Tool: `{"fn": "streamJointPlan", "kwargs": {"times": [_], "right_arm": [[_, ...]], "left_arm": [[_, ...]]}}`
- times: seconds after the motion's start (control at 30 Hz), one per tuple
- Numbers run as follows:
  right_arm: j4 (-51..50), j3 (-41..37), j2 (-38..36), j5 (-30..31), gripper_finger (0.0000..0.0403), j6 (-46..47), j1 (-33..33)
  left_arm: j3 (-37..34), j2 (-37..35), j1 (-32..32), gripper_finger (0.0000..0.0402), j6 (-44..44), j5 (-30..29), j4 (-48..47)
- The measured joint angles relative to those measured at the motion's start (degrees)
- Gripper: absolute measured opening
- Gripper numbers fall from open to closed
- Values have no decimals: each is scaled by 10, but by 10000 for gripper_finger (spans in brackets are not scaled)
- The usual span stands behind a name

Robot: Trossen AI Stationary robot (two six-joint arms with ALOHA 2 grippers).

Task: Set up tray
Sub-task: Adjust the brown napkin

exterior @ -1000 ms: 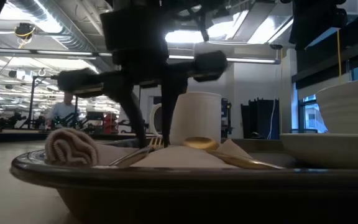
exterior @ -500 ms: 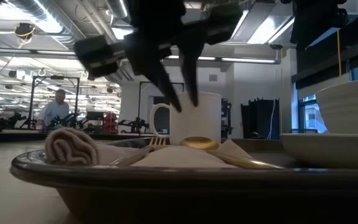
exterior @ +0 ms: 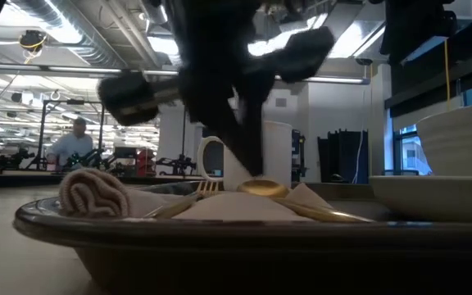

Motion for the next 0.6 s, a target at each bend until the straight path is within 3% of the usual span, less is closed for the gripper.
{"fn": "streamJointPlan", "kwargs": {"times": [0.3, 0.6], "right_arm": [[90, 0, 1, -27, 145, -1, 20], [232, 0, 55, -27, 145, -103, 133]], "left_arm": [[1, 34, 4, 2, -24, -2, 10], [2, 40, 7, 2, -66, -3, 5]]}}
